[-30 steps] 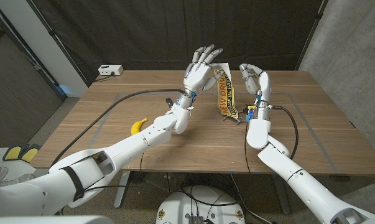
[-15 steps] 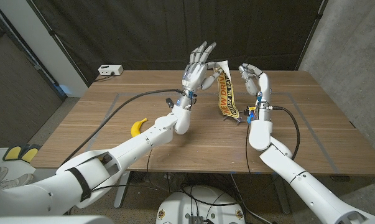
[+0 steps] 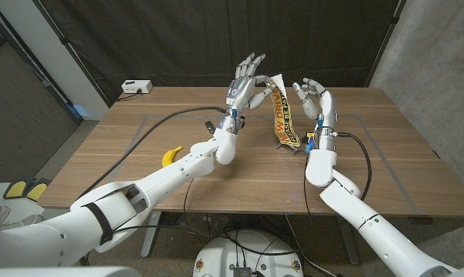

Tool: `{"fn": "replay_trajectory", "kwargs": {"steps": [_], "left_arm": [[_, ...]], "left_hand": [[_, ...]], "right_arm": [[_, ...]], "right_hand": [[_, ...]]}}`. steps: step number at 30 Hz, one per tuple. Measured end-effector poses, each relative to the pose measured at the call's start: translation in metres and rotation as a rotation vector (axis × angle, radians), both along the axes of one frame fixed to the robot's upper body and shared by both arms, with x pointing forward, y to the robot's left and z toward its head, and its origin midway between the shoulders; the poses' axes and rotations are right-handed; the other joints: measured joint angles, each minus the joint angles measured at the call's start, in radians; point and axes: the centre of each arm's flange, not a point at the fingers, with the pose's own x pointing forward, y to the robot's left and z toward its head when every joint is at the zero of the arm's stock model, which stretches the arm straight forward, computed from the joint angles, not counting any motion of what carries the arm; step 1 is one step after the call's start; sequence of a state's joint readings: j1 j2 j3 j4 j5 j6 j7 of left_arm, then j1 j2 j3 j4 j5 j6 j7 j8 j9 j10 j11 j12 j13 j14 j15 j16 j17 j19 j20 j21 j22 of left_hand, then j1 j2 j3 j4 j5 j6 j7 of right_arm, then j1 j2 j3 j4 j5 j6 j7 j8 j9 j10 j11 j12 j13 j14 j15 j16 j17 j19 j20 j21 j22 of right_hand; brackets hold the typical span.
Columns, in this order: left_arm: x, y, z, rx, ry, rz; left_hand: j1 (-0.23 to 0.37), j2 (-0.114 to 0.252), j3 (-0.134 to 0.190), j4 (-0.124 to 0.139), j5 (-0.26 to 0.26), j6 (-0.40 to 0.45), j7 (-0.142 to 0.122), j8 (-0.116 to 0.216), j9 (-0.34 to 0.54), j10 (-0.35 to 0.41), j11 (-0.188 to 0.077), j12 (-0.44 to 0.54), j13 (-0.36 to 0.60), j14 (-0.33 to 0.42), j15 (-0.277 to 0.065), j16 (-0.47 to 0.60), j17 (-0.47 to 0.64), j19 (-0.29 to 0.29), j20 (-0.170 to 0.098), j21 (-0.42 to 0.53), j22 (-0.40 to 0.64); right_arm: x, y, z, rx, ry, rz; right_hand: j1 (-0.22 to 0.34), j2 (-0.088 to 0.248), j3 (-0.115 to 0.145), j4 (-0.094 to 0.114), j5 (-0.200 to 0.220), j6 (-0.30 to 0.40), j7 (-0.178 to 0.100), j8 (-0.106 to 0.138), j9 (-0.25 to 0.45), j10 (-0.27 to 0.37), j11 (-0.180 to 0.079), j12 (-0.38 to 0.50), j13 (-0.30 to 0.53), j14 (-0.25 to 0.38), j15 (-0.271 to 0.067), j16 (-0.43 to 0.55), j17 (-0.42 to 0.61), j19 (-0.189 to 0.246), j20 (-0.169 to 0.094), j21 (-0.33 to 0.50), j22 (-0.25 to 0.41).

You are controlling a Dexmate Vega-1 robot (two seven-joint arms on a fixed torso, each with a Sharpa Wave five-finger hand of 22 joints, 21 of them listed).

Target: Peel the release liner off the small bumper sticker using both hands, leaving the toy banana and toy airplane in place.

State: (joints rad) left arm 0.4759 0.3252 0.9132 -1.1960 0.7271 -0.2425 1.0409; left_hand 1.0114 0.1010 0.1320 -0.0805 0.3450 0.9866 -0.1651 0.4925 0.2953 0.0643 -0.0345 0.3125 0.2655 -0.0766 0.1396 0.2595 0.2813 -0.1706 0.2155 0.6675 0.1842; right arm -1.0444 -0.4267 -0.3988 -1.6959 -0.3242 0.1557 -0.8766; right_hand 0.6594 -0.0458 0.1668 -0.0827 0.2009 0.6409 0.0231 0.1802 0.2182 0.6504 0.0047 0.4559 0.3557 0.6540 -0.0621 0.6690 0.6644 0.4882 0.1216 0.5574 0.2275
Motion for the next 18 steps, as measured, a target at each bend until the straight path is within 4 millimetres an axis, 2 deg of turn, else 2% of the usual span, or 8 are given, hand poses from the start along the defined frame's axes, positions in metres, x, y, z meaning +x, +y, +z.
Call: {"fn": "replay_trajectory", "kwargs": {"steps": [2,7,8,11,14,15,18], "left_arm": [[-0.001,0.0,0.002,-0.009,0.008,-0.032],[0.002,-0.006,0.004,0.059,0.051,-0.047],[0.002,-0.007,0.004,0.063,0.055,-0.049],[0.002,-0.009,0.004,0.088,0.062,-0.05],[0.003,-0.012,0.003,0.108,0.064,-0.043],[-0.002,-0.014,0.007,0.123,0.047,-0.049],[-0.003,-0.016,0.007,0.142,0.04,-0.041]], "left_hand": [[0.0,0.0,0.0,0.0,0.004,0.0,0.0,0.0,0.0,0.001,-0.009,0.0,0.002,0.0,0.0,0.0,0.0,0.0,0.0,-0.002,0.0],[0.0,0.0,-0.008,0.001,0.011,0.0,0.0,0.0,0.002,0.0,-0.011,0.005,0.008,0.0,0.0,0.0,0.005,0.0,0.0,-0.002,0.003],[0.0,0.0,-0.008,0.0,0.015,0.0,0.0,0.0,0.003,0.003,-0.014,0.006,0.01,0.0,0.0,0.005,0.005,0.0,0.0,-0.002,0.004],[0.0,0.0,-0.008,0.0,0.015,0.0,0.0,0.0,0.005,0.007,-0.018,0.01,0.011,-0.001,-0.001,0.008,0.006,0.0,0.0,-0.006,0.005],[0.0,0.0,-0.011,0.003,0.023,0.0,0.0,0.0,0.005,0.011,-0.021,0.013,0.016,0.002,-0.009,0.008,0.009,0.0,0.0,-0.006,0.005],[0.0,0.0,-0.011,0.003,0.023,0.0,0.0,0.001,0.005,0.011,-0.021,0.013,0.016,0.002,-0.009,0.008,0.009,0.0,0.0,-0.006,0.005],[0.0,0.0,-0.011,0.003,0.023,0.0,0.0,0.003,0.005,0.011,-0.021,0.013,0.016,-0.002,-0.013,0.008,0.009,0.0,0.0,-0.006,0.005]], "right_arm": [[-0.006,0.005,0.002,0.008,-0.004,-0.005],[-0.011,0.01,0.003,0.013,-0.003,-0.023],[-0.011,0.009,0.002,0.013,0.007,-0.071],[-0.014,0.016,0.003,0.012,0.006,-0.079],[-0.017,0.023,0.005,0.014,0.0,-0.062],[-0.015,0.016,0.001,0.009,0.019,-0.176],[-0.017,0.02,0.002,0.012,0.012,-0.198]], "right_hand": [[0.0,0.0,0.0,0.0,0.007,0.003,-0.002,0.005,0.0,0.016,-0.002,0.007,0.005,0.0,0.0,0.005,0.005,0.0,0.0,0.0,-0.004],[0.004,-0.004,-0.01,-0.002,0.015,0.038,0.001,0.016,0.0,0.046,-0.004,0.028,0.01,0.013,0.001,0.022,0.018,0.004,-0.004,0.0,-0.005],[0.004,-0.004,-0.012,-0.004,0.018,0.046,0.002,0.016,0.0,0.054,-0.004,0.033,0.013,0.017,-0.002,0.028,0.021,0.008,-0.008,0.001,-0.005],[0.0,-0.007,-0.018,0.002,0.023,0.072,0.002,0.027,0.0,0.079,-0.003,0.05,0.018,0.033,-0.004,0.044,0.033,0.009,-0.009,0.007,-0.006],[-0.013,-0.021,-0.037,0.004,0.03,0.109,0.007,0.035,0.0,0.116,0.0,0.073,0.027,0.055,-0.004,0.059,0.047,0.017,-0.016,0.012,-0.009],[-0.013,-0.021,-0.04,0.007,0.035,0.121,0.01,0.04,0.0,0.13,0.003,0.082,0.03,0.062,-0.008,0.063,0.05,0.021,-0.012,0.015,-0.009],[-0.022,-0.029,-0.047,0.008,0.04,0.142,0.017,0.043,0.0,0.153,0.006,0.096,0.036,0.076,-0.012,0.073,0.059,0.032,-0.009,0.017,-0.009]]}}
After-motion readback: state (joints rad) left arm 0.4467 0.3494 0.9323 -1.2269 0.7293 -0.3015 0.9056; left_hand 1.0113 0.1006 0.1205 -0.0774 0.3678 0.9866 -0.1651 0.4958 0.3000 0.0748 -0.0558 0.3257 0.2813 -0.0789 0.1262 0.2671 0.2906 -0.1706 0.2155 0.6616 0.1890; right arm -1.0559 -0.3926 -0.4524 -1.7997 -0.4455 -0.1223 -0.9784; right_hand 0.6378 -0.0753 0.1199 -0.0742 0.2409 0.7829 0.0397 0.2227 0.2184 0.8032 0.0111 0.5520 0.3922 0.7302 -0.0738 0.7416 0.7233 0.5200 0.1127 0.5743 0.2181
